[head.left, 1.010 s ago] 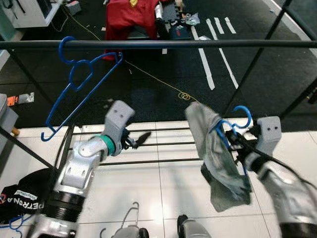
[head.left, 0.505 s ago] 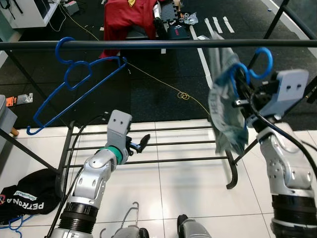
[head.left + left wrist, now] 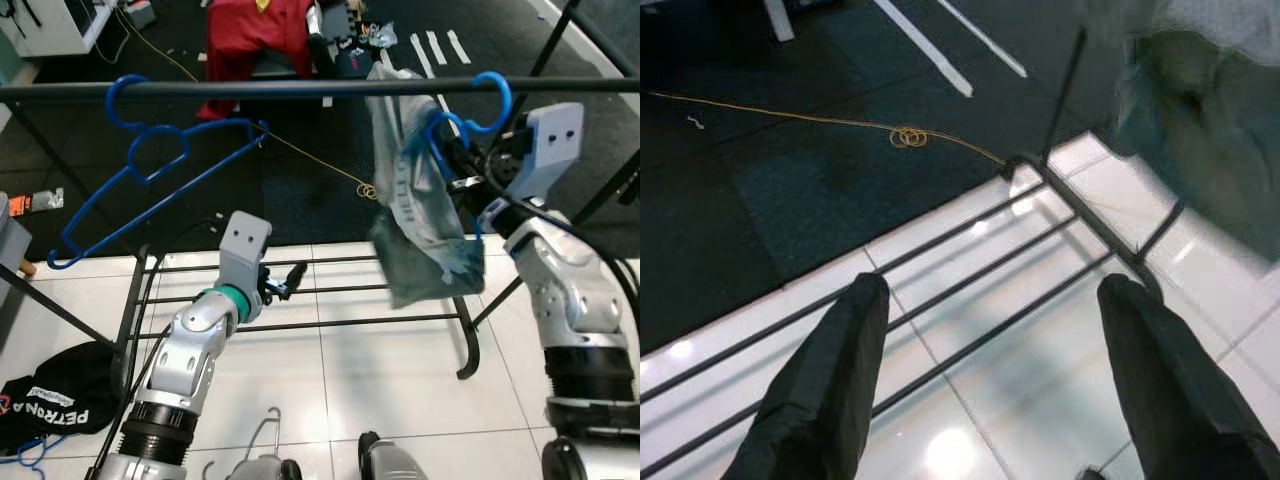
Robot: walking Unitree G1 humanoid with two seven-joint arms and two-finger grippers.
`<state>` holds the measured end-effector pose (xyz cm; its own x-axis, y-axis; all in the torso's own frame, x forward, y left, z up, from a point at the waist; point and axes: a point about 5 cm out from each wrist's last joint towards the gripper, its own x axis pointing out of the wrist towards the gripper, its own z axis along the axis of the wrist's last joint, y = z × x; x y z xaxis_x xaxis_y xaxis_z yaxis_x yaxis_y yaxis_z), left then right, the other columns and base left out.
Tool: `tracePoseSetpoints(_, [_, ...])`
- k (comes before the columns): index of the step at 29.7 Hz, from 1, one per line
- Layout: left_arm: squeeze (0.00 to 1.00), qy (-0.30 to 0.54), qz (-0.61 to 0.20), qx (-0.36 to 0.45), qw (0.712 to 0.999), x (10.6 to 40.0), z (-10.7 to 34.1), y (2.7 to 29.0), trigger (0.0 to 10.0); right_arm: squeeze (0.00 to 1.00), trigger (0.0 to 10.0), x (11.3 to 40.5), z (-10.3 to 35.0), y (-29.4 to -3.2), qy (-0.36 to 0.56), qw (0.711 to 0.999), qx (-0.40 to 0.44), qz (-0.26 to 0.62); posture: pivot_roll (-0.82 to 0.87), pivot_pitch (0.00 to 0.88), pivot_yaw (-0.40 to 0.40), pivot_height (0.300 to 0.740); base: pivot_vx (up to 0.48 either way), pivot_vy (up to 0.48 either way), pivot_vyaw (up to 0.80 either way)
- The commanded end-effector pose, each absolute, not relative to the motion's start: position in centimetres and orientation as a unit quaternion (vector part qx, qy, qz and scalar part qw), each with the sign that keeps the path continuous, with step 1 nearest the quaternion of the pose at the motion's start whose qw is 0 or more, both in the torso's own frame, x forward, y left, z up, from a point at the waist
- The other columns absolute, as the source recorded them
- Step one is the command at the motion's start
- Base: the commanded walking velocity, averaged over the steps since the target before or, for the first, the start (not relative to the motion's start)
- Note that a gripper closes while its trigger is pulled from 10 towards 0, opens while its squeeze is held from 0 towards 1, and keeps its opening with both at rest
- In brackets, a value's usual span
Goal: Hang hanger
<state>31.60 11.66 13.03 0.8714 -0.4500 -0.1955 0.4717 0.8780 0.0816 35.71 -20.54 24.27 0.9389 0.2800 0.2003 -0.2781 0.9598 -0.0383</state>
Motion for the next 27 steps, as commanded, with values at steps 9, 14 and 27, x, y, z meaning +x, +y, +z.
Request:
tracePoseSetpoints(9, [0.00,0.079,-0.277,0.104,0.952,31.1,13.2,11.6,10.0,0.00,10.0,38.0,25.5,-22.2,-0.061,0.989,-0.017,0.132,-0.08,0.137,0.068,0.740,0.000,0.000,0.00])
tracePoseSetpoints(14, [0.00,0.038,-0.303,0.084,0.948,30.6,14.5,11.4,10.0,0.00,10.0,39.0,26.1,-22.2,-0.044,0.988,-0.020,0.146,-0.07,0.146,0.054,0.740,0.000,0.000,0.00])
tracePoseSetpoints(27, [0.00,-0.066,-0.346,0.087,0.932,29.0,17.3,10.3,10.0,0.00,10.0,40.2,25.2,-22.3,0.033,0.985,-0.006,0.169,-0.06,0.140,0.047,0.740,0.000,0.000,0.00])
